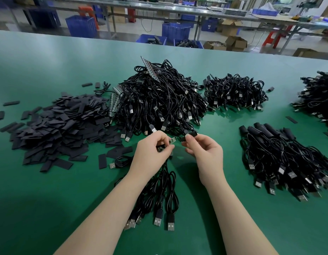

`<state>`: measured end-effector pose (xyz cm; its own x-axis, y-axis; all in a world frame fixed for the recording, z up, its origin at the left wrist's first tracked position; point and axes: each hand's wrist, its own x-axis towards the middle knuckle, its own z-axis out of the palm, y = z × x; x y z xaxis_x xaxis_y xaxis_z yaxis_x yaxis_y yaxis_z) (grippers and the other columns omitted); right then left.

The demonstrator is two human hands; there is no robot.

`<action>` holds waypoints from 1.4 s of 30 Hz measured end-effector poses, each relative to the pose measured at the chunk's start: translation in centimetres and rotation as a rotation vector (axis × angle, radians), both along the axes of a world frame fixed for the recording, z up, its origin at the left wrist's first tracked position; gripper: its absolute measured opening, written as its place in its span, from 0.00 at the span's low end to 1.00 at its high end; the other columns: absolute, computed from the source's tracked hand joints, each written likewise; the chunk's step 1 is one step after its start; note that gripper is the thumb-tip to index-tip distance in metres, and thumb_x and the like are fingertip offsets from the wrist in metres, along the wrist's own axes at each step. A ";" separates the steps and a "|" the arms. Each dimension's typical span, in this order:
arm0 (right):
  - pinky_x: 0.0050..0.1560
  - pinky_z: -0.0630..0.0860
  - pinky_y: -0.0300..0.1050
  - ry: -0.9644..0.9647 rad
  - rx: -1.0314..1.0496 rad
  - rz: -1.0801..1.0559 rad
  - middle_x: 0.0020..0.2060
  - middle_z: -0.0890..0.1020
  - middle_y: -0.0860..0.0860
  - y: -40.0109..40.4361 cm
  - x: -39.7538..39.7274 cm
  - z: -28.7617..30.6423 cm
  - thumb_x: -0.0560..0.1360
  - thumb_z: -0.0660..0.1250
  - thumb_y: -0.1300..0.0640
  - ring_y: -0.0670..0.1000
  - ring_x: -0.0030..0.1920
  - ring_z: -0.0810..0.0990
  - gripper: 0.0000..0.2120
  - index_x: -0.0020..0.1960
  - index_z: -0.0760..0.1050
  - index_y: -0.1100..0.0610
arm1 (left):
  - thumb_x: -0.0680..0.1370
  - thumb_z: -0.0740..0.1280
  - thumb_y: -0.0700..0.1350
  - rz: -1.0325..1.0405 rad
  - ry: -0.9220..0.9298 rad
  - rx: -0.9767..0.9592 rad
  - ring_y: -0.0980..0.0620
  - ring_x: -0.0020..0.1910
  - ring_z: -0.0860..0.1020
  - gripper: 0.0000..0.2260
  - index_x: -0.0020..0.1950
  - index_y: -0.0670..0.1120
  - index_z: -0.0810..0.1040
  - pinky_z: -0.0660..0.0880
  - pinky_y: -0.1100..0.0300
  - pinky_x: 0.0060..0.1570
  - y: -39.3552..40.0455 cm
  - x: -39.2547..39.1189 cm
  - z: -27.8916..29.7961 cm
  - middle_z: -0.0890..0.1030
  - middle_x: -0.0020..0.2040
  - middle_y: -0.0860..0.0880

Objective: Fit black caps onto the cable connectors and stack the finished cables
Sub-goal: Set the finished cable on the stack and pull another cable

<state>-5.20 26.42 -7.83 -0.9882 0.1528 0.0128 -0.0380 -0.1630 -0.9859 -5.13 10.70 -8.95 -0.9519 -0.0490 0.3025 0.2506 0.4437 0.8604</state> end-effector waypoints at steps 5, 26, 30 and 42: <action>0.45 0.82 0.41 0.058 0.014 0.000 0.37 0.86 0.51 -0.2 0.2 -0.2 0.73 0.75 0.61 0.50 0.42 0.86 0.09 0.38 0.83 0.48 | 0.74 0.74 0.47 -0.033 -0.062 0.017 0.68 0.52 0.77 0.16 0.53 0.67 0.76 0.74 0.72 0.52 0.0 0.2 0.4 0.80 0.49 0.65; 0.43 0.78 0.35 0.148 0.141 0.008 0.38 0.86 0.49 -0.5 0.3 -0.1 0.73 0.74 0.65 0.46 0.40 0.85 0.08 0.42 0.81 0.52 | 0.74 0.74 0.43 -0.058 -0.018 0.067 0.67 0.50 0.79 0.16 0.49 0.67 0.80 0.74 0.72 0.52 0.0 0.1 0.5 0.82 0.47 0.65; 0.44 0.80 0.38 0.131 0.149 0.027 0.39 0.86 0.50 -0.5 0.3 -0.2 0.73 0.75 0.63 0.47 0.41 0.85 0.06 0.43 0.81 0.53 | 0.74 0.73 0.43 -0.077 -0.029 0.089 0.65 0.50 0.80 0.15 0.50 0.64 0.81 0.75 0.70 0.51 -0.1 0.1 0.5 0.83 0.48 0.64; 0.44 0.81 0.39 0.122 0.140 0.059 0.38 0.86 0.49 -0.3 0.2 -0.2 0.73 0.75 0.62 0.46 0.41 0.85 0.08 0.41 0.82 0.50 | 0.75 0.73 0.42 -0.085 -0.034 0.088 0.65 0.48 0.81 0.13 0.52 0.60 0.83 0.75 0.71 0.50 0.0 0.1 0.5 0.83 0.47 0.62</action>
